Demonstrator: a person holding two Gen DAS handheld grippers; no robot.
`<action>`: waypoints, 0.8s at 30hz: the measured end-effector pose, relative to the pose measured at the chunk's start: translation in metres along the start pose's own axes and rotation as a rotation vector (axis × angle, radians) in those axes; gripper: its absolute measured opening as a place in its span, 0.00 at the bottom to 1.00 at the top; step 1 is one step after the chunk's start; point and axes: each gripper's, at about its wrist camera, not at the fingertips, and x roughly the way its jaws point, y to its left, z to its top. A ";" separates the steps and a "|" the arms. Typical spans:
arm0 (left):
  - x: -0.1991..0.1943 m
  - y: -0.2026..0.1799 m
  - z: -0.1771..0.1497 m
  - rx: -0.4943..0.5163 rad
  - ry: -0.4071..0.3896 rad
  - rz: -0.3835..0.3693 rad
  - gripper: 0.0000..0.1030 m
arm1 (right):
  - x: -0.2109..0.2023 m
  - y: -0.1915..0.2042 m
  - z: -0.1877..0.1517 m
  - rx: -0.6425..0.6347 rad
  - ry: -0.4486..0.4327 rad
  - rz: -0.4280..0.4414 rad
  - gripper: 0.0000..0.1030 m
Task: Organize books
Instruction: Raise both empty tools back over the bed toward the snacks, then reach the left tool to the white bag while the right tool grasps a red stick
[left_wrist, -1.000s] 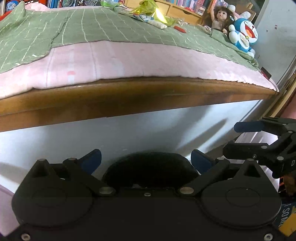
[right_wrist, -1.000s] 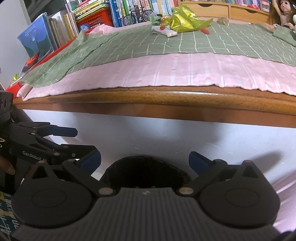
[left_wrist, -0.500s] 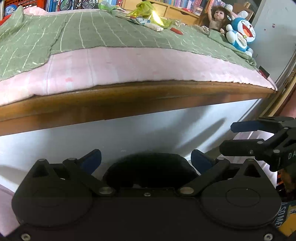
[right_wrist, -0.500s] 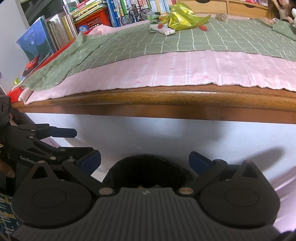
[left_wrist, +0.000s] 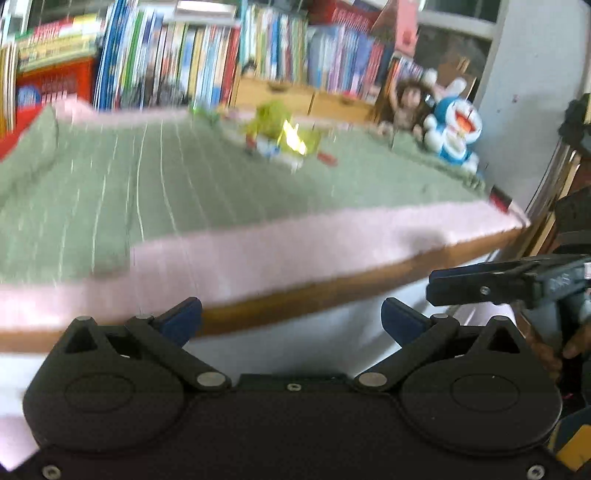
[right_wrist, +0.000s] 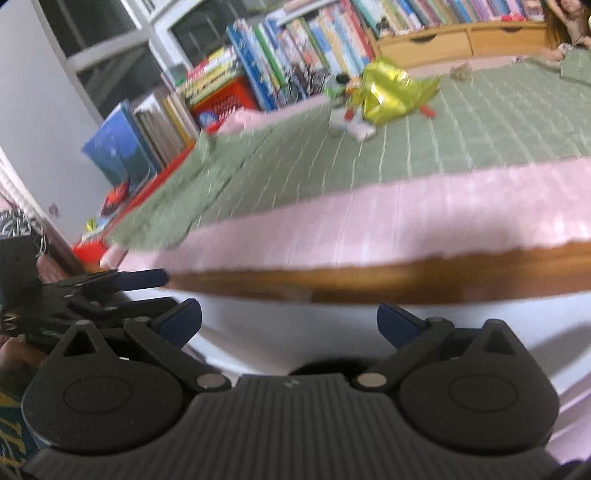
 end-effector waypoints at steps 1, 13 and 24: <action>-0.002 0.001 0.005 0.003 -0.008 -0.007 1.00 | -0.001 -0.002 0.005 -0.006 -0.013 -0.011 1.00; 0.040 0.035 0.085 0.114 -0.150 0.043 1.00 | 0.002 -0.028 0.049 -0.047 -0.142 -0.210 1.00; 0.136 0.068 0.165 0.153 -0.143 0.036 1.00 | 0.021 -0.041 0.072 -0.111 -0.184 -0.297 1.00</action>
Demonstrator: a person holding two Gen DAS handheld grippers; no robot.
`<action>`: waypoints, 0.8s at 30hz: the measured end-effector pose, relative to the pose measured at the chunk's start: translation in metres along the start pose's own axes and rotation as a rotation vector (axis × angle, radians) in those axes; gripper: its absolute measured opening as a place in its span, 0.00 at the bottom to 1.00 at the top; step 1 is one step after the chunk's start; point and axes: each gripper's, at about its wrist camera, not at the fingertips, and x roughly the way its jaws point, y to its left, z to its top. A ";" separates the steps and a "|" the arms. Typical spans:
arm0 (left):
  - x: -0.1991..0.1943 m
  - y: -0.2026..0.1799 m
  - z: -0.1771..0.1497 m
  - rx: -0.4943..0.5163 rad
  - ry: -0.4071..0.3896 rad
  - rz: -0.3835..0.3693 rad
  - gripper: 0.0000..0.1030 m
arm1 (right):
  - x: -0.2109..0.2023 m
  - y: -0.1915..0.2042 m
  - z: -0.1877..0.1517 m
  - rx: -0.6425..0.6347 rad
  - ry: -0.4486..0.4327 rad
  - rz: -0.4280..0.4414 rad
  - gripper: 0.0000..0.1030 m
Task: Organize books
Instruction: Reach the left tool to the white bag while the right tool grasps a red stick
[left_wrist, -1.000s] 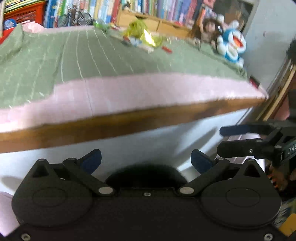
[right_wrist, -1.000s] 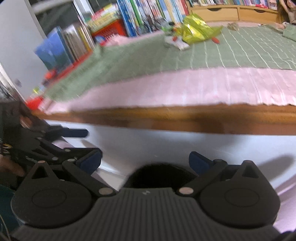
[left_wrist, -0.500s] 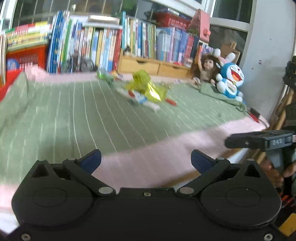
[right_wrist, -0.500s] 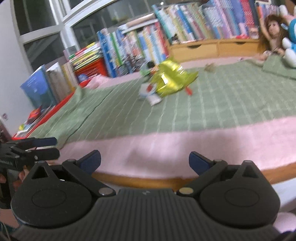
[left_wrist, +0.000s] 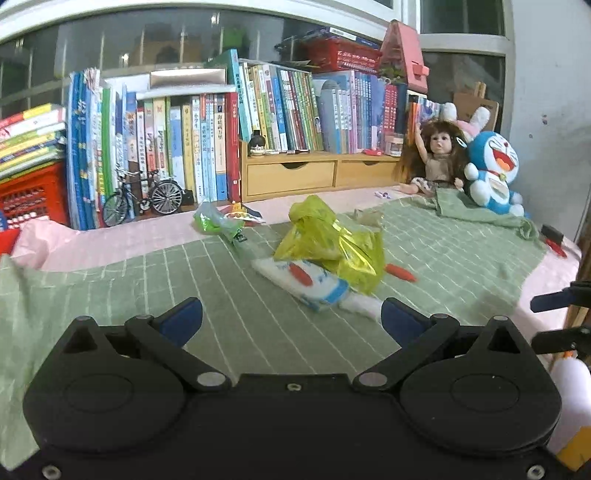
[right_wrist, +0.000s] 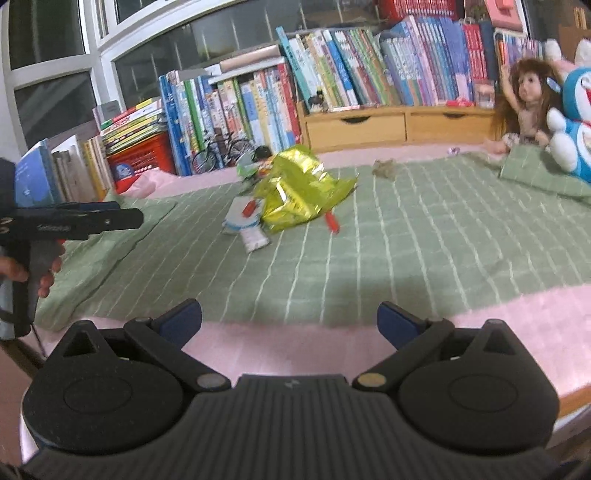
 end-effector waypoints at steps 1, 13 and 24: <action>0.009 0.005 0.003 -0.019 0.002 -0.004 1.00 | 0.002 -0.001 0.002 -0.017 -0.014 0.000 0.99; 0.104 0.030 0.023 -0.029 0.065 0.042 0.93 | 0.085 -0.025 0.059 -0.126 0.021 -0.045 0.27; 0.115 0.029 -0.001 0.020 0.096 0.085 0.94 | 0.144 -0.018 0.065 -0.285 0.151 -0.056 0.19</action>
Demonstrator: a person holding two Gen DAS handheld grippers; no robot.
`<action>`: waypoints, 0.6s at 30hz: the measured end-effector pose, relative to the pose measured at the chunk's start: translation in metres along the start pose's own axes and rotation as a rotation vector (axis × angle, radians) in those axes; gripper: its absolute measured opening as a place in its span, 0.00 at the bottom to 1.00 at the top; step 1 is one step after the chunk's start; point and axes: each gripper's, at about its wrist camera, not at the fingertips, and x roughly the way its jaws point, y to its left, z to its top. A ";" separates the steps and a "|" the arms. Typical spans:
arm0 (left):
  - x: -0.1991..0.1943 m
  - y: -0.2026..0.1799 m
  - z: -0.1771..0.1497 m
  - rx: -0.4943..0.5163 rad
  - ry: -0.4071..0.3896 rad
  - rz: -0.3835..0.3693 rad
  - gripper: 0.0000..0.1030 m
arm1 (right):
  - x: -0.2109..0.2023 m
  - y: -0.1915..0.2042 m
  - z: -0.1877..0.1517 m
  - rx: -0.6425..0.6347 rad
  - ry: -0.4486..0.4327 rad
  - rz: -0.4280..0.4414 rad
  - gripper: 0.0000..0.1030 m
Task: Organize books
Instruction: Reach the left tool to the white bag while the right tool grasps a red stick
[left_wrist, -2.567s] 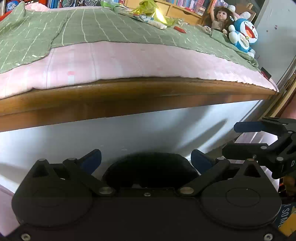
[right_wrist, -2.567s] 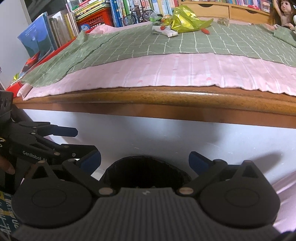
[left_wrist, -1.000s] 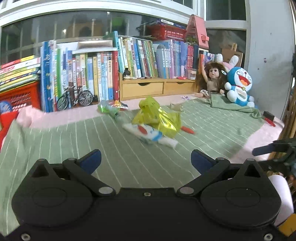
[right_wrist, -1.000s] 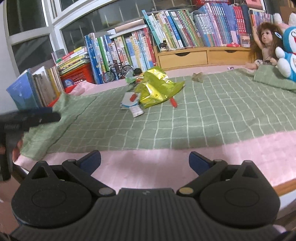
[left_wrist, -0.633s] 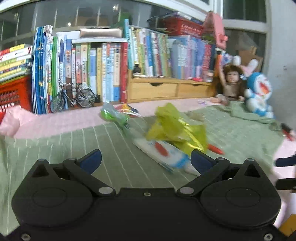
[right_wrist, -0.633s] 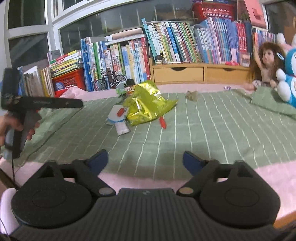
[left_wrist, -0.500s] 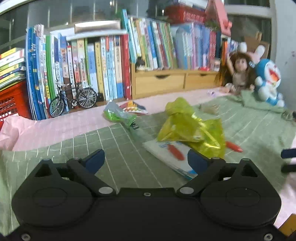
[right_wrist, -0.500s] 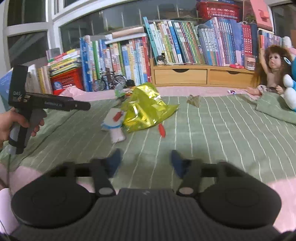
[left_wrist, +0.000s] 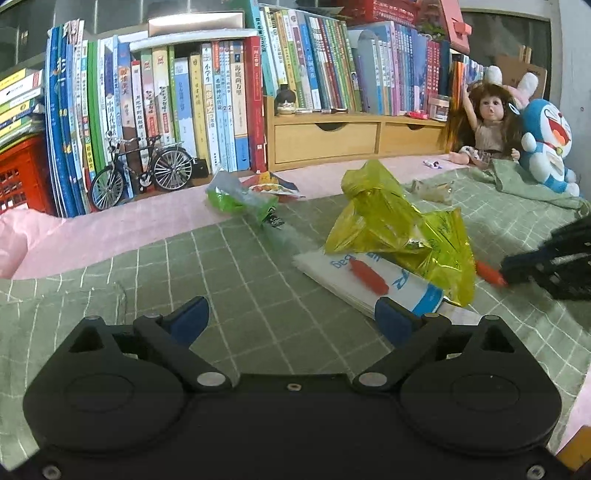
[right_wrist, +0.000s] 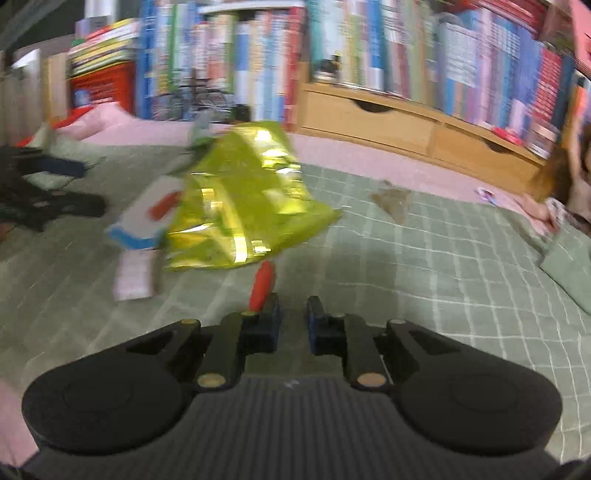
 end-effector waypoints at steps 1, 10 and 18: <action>0.001 0.001 0.000 -0.006 -0.001 -0.004 0.94 | -0.003 0.004 -0.001 -0.013 -0.001 0.032 0.19; 0.001 0.007 -0.002 -0.032 0.002 -0.008 0.95 | -0.007 0.028 0.003 -0.213 -0.011 0.102 0.67; 0.001 0.008 -0.005 -0.015 0.026 0.011 0.95 | 0.007 -0.029 0.013 -0.310 -0.048 0.398 0.86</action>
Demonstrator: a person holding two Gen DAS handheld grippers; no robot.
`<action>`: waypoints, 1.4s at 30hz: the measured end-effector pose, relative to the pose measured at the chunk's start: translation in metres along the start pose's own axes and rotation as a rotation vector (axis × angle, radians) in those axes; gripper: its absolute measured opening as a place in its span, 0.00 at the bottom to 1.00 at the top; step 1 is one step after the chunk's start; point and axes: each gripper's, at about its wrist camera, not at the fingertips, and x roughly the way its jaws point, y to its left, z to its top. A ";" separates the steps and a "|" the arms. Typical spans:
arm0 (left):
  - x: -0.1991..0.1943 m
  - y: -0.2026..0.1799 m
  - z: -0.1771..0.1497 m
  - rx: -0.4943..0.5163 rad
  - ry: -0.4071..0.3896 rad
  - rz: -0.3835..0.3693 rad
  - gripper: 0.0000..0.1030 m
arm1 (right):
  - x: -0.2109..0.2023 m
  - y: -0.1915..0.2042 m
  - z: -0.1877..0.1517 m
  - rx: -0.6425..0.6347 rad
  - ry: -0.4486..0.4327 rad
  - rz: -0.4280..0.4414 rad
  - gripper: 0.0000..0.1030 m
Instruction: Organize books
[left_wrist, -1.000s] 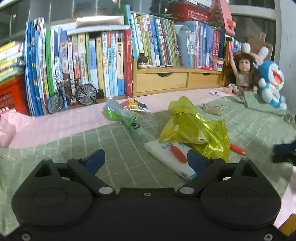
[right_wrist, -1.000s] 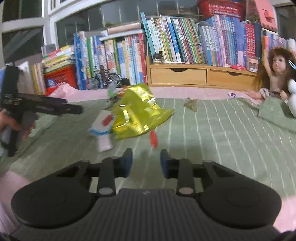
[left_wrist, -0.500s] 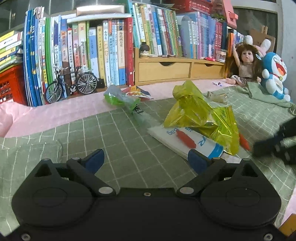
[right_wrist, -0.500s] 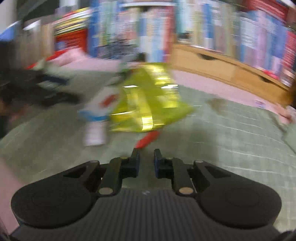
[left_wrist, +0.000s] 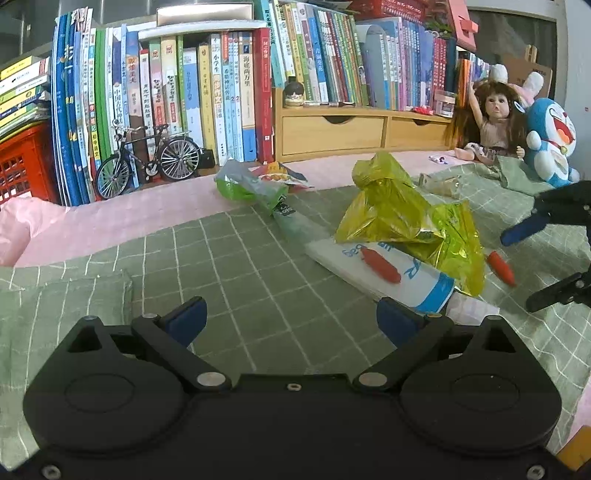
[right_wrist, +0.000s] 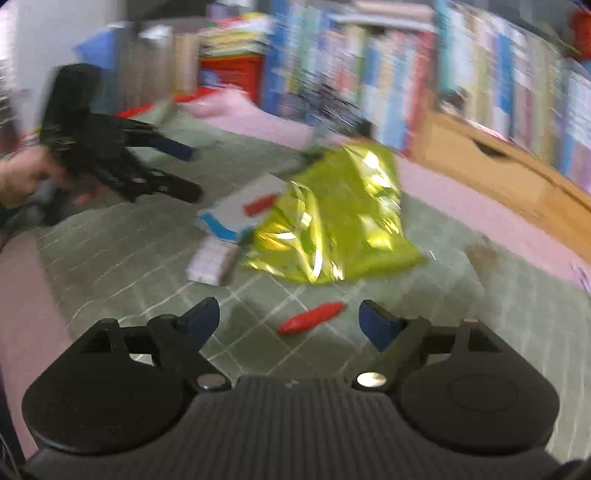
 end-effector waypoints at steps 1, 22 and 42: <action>0.001 0.000 0.000 -0.001 0.004 0.006 0.95 | 0.000 -0.004 -0.001 -0.041 -0.013 0.031 0.86; -0.009 0.000 0.019 0.220 -0.106 -0.254 0.95 | 0.000 -0.026 -0.022 -0.094 -0.048 0.142 0.46; 0.077 0.013 0.054 0.502 0.063 -0.691 0.62 | -0.030 0.040 -0.040 -0.009 -0.040 0.097 0.48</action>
